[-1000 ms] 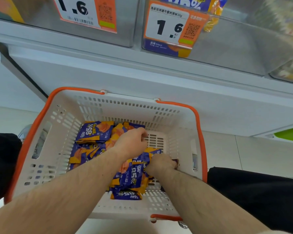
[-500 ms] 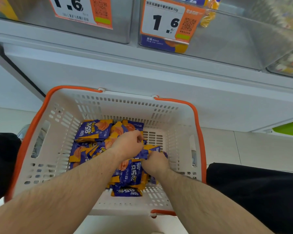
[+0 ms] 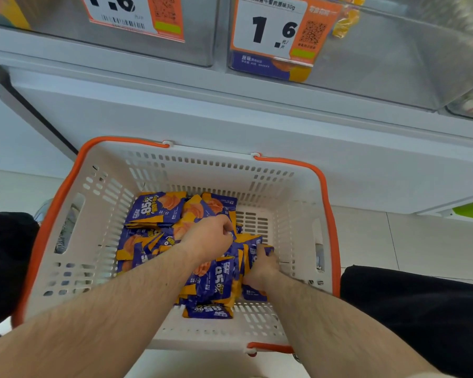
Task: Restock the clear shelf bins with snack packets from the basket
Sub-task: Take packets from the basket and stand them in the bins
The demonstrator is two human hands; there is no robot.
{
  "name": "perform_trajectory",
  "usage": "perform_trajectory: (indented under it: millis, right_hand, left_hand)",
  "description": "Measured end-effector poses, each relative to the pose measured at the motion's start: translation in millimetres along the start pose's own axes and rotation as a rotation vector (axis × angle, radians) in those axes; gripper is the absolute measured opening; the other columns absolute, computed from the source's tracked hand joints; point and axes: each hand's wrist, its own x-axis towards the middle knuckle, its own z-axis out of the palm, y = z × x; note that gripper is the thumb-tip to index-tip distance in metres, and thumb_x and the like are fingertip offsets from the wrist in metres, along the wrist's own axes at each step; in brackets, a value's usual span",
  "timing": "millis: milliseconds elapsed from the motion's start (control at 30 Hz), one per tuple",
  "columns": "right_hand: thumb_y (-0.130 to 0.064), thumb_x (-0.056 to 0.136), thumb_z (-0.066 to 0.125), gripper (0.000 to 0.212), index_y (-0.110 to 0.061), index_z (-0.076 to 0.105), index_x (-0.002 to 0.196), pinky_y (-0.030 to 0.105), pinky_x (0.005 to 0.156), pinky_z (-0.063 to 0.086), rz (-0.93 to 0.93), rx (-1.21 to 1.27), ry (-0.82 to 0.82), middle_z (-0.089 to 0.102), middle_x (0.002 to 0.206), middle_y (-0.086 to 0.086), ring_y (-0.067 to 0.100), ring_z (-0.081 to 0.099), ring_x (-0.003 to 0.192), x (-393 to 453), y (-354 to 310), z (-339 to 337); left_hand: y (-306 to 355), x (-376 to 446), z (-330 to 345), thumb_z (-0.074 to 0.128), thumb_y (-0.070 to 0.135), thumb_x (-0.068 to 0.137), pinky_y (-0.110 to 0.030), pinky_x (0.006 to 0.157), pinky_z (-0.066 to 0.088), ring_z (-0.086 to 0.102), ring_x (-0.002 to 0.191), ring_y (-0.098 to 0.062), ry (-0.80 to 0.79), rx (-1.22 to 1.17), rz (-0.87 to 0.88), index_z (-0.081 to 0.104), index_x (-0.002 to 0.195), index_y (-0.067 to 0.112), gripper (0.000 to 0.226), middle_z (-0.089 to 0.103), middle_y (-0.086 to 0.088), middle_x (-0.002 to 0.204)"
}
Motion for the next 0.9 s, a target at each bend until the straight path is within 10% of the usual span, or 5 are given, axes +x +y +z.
perform_trajectory:
  millis: [300,567,733,900]
  right_hand:
    - [-0.009,0.090,0.060,0.030,-0.017,0.061,0.118,0.034,0.079,0.051,-0.304,-0.629,0.092,0.063,0.117,0.008,0.027,0.062,0.104,-5,-11,-53]
    - [-0.021,0.090,0.068,0.016,-0.022,0.067,0.106,0.031,0.076,0.046,-0.500,-0.658,0.021,0.064,0.105,-0.002,0.016,0.057,0.093,-71,-63,-160]
    - [-0.017,0.085,0.074,0.022,-0.011,0.070,0.106,0.037,0.085,0.051,-0.660,-0.266,0.151,0.068,0.100,0.006,0.023,0.063,0.097,-134,-80,-215]
    - [-0.020,0.084,0.076,0.013,-0.019,0.065,0.078,0.024,0.046,0.025,-0.686,0.115,0.206,0.050,0.061,-0.003,0.011,0.037,0.050,-185,-63,-257]
  left_hand:
    - [-6,-1,-3,0.050,0.021,0.094,-0.034,0.083,0.055,0.058,0.096,-0.014,-0.051,-0.010,-0.031,0.055,0.119,0.024,0.025,0.062,0.003,0.114]
    - [27,-12,-20,0.070,0.038,0.087,-0.032,0.093,0.050,0.056,0.111,-0.014,-0.184,-0.328,-0.028,0.042,0.142,0.023,0.063,0.054,0.002,0.135]
    - [64,-29,-53,0.068,0.019,0.092,-0.046,0.094,0.054,0.072,0.089,-0.016,0.015,-0.754,0.145,0.069,0.104,0.022,0.012,0.076,0.002,0.095]
    - [108,-49,-95,0.065,0.003,0.089,-0.045,0.083,0.056,0.071,0.086,-0.027,0.180,-1.123,0.255,0.071,0.100,0.014,0.017,0.075,-0.012,0.097]
